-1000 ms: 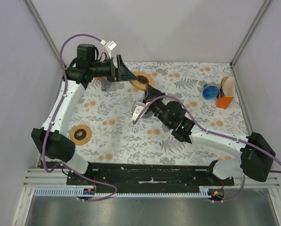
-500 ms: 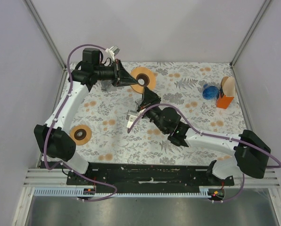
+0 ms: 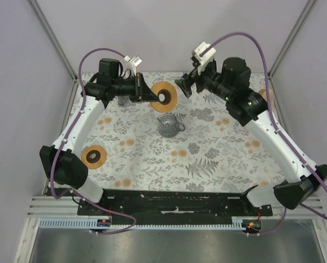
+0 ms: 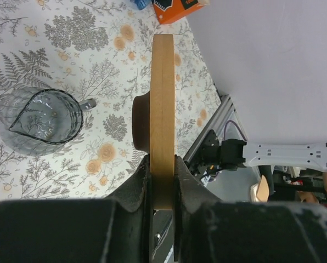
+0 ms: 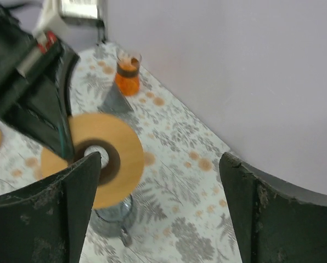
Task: Place the coffee filter in the dripper
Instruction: Adjust the dripper holder, then place the dripper holder onto the coffee server.
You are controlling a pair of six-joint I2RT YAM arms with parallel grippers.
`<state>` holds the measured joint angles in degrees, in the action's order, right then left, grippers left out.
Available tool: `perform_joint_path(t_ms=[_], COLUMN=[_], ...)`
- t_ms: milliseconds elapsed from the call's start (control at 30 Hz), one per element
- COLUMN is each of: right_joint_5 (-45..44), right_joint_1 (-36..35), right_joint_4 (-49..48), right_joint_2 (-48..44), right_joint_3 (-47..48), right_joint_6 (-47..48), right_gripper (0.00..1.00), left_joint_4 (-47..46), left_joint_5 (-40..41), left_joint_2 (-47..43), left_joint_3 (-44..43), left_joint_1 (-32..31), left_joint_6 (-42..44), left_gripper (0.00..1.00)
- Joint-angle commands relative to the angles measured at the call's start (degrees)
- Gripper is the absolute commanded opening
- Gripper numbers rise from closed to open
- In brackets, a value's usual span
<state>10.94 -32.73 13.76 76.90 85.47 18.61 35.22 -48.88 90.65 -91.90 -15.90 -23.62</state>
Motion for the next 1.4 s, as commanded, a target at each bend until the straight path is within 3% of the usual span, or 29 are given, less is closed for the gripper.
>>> perform_joint_path(t_ms=[0,133,433,700,800,933,967,1033,1100,1267,1367], right_joint_5=[4.18,5.4,4.1,3.92,3.3,0.76,-0.29,-0.74,-0.31,-5.39,-4.79], right_joint_1=[-0.32,-0.32,-0.32,-0.32,-0.32,-0.4,-0.32,-0.14,0.21,0.65,0.65], right_joint_4=[15.84,16.92,17.53,17.53,17.27,17.18,17.79,20.24,25.32,37.81,39.15], right_joint_2=[9.83,13.18,16.96,21.71,22.32,22.24,22.24,23.02,25.47,35.05,38.05], right_joint_3=[14.0,15.69,16.22,18.85,19.29,19.38,19.38,19.73,22.18,28.34,29.4], right_joint_6=[-15.44,-14.92,-12.9,-12.9,-13.42,-14.39,-14.39,-13.78,-12.9,-10.35,-9.65], right_gripper=[0.93,0.86,0.89,0.76,0.54,0.12,0.0,0.0,0.0,0.0,0.06], left_joint_4=[0.55,0.55,0.55,-0.24,-0.42,-0.33,0.02,1.42,2.91,6.44,6.53], left_joint_5=[1.42,1.16,-1.12,-4.9,-4.99,-2.89,-1.23,4.03,9.4,16.53,18.73], left_joint_2=[-1.35,-1.97,-1.62,-2.06,-1.97,-1.71,-1.62,-1.18,-0.57,0.4,0.32], left_joint_3=[-0.48,-0.39,-0.65,-0.56,-0.3,-0.04,-0.3,-1.44,-2.75,-6.19,-5.49], left_joint_1=[-1.06,-1.06,-1.32,-1.41,-1.5,-1.15,-0.71,0.43,2.53,8.59,10.45], left_joint_6=[4.98,4.9,4.28,2.96,2.87,3.66,4.27,6.38,8.49,13.33,14.03], left_gripper=[0.02,0.02,0.02,0.02,0.02,0.03,0.22,0.63,0.86,0.9,0.91])
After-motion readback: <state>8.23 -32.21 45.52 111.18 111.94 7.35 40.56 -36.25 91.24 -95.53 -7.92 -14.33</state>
